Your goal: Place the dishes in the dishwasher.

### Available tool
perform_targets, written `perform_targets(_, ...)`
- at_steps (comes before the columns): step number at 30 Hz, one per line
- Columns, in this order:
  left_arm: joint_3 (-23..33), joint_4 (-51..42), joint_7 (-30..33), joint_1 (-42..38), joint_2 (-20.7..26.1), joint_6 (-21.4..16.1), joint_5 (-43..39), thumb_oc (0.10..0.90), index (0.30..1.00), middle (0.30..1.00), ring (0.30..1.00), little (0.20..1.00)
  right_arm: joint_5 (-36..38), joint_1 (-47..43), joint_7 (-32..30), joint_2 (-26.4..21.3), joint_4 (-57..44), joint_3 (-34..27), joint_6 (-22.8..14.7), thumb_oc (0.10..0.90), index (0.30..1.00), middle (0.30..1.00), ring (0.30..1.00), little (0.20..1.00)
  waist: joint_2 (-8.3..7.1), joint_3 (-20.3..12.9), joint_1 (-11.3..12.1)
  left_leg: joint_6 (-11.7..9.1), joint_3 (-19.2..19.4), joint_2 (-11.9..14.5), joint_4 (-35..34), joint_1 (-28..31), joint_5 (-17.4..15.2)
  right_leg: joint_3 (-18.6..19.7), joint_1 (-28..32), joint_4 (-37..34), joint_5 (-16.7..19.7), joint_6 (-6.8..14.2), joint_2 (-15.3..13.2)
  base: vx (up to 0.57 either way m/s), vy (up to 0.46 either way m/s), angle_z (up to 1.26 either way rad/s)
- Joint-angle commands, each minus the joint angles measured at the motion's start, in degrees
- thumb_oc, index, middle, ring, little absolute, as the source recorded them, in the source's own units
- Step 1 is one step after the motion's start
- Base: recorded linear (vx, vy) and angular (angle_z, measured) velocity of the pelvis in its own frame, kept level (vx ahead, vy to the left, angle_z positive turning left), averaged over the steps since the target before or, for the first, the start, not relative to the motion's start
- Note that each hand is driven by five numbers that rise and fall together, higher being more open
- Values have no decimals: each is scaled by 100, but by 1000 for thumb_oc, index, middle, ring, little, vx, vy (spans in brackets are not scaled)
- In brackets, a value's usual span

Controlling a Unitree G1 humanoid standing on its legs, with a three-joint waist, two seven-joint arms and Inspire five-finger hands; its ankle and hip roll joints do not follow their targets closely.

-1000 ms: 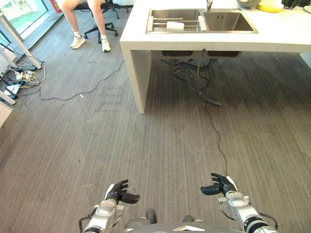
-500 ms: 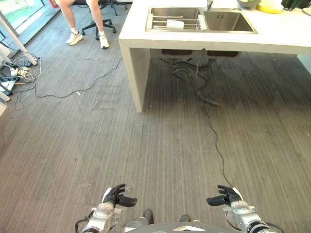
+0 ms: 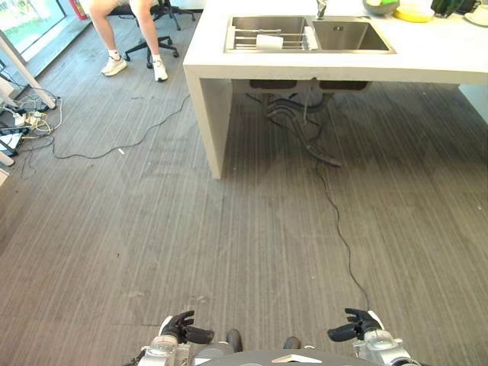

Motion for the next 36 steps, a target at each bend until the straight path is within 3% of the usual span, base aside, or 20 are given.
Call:
perform_targets(1, -79, 324, 88, -330, -79, -32, -81, 800, 900, 900, 900, 900, -211, -488, -118, -63, 277, 70, -97, 800, 900, 900, 900, 900, -180, -147, 52, -286, 122, 151, 11, 43, -373, 207, -253, -83, 398, 717, -635, 0, 0, 0)
perform_targets(15, -71, 212, -154, -333, -180, 53, -513, 800, 900, 900, 900, 900, 474, -538, 113, 118, 176, -195, 24, 800, 900, 900, 900, 900, -138, -140, -6, -136, 79, -12, 11, 53, -475, 393, -413, 331, 333, 755, -770, 19, 41, -3)
perform_targets(22, -46, -334, -109, -402, -67, 50, -791, 800, 900, 900, 900, 900, 672, -489, 175, 120, -146, -304, 25, 800, 900, 900, 900, 900, -78, 19, -55, 95, 55, -139, 11, 155, -577, 597, -855, 1498, 49, 796, -943, 17, 112, -12)
perform_targets(26, -90, -734, -127, -371, -35, 77, -910, 800, 900, 900, 900, 900, 680, -483, 207, 118, -234, -320, 45, 800, 900, 900, 900, 900, -62, 96, -42, 195, 63, -199, 11, 255, -633, 555, -1052, 2159, 79, 856, -1058, 31, 112, 1)
perform_targets(27, -114, -957, -139, -349, -2, 103, -927, 800, 900, 900, 900, 900, 662, -513, 226, 121, -311, -295, 61, 800, 900, 900, 900, 900, -53, 149, -36, 252, 135, -240, 28, 402, -739, 421, -1278, 2737, 250, 951, -1201, 94, 154, -11)
perform_targets(29, -113, -1198, -119, -345, 40, 138, -1026, 800, 900, 900, 900, 900, 678, -560, 241, 118, -378, -288, 93, 800, 900, 900, 900, 900, -84, 186, -28, 308, 195, -298, 79, 533, -866, 338, -1490, 2957, 591, 1008, -1319, 129, 97, -17)
perform_targets(31, -106, -1342, -109, -334, 60, 150, -1071, 800, 900, 900, 900, 900, 680, -564, 247, 112, -466, -277, 105, 800, 900, 900, 900, 900, -110, 221, -15, 328, 189, -318, 138, 590, -944, 318, -1513, 2863, 614, 992, -1341, 100, 7, -12)
perform_targets(33, -84, -1651, -76, -328, 111, 136, -1170, 800, 900, 900, 900, 900, 701, -597, 225, 77, -694, -273, 114, 800, 900, 900, 900, 900, -149, 290, -2, 333, 113, -347, 229, 634, -1046, 334, -1645, 2439, 868, 979, -1344, 125, -32, -4)
perform_targets(35, -32, -1874, -43, -345, 175, 108, -1226, 800, 900, 900, 900, 900, 718, -606, 191, 26, -892, -288, 115, 800, 900, 900, 900, 900, -143, 395, 13, 246, -8, -286, 263, 786, -1227, 367, -1842, 1904, 1161, 1133, -1432, 271, -86, -2)
perform_targets(36, 6, -2019, -40, -384, 216, 82, -1251, 800, 900, 900, 900, 900, 722, -582, 191, 15, -960, -314, 135, 800, 900, 900, 900, 900, -195, 432, 30, 121, -44, -214, 360, 860, -1334, 249, -1939, 1269, 1307, 1205, -1541, 241, -106, 8)
